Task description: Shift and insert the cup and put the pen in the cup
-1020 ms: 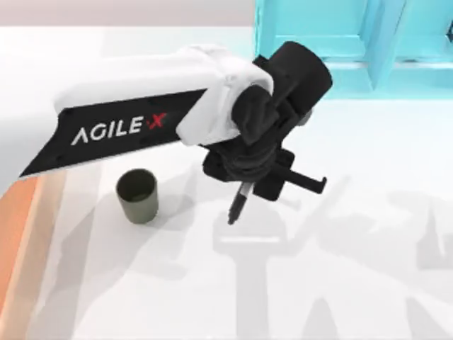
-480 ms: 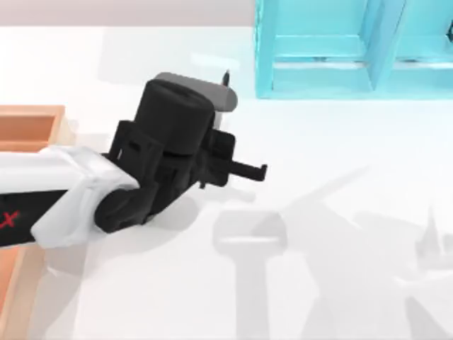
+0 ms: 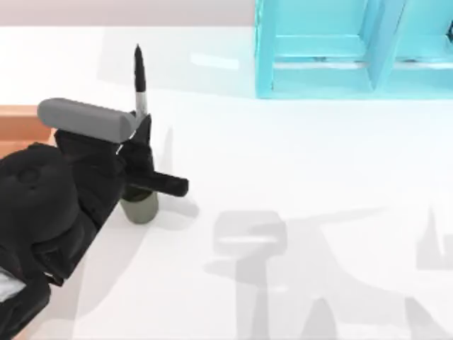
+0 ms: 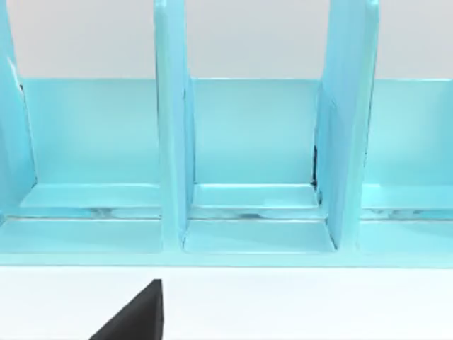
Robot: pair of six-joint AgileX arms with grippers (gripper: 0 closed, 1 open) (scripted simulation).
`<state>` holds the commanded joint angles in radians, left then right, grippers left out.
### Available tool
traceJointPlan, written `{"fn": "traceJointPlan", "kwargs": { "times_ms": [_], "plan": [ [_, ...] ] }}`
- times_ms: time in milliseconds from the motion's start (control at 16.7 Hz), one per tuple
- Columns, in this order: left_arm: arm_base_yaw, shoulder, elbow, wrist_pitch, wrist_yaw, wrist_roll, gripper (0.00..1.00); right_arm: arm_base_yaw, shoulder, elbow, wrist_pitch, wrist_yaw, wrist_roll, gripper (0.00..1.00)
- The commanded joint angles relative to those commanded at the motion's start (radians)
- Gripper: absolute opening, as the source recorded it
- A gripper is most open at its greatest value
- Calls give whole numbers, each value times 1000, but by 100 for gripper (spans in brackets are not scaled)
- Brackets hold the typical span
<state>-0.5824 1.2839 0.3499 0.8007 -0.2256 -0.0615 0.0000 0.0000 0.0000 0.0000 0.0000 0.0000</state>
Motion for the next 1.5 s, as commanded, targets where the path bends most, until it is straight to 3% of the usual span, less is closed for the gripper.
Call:
{"fn": "traceJointPlan", "kwargs": {
  "times_ms": [360,900,1500],
  "plan": [
    [57,-159,-195,276,54,83,0,0,0,0,0,0,0,100],
    [72,-185,-231,317,65,105,0,0,0,0,0,0,0,100],
    [100,156,-134,550,106,101,0,0,0,0,0,0,0,100]
  ]
}}
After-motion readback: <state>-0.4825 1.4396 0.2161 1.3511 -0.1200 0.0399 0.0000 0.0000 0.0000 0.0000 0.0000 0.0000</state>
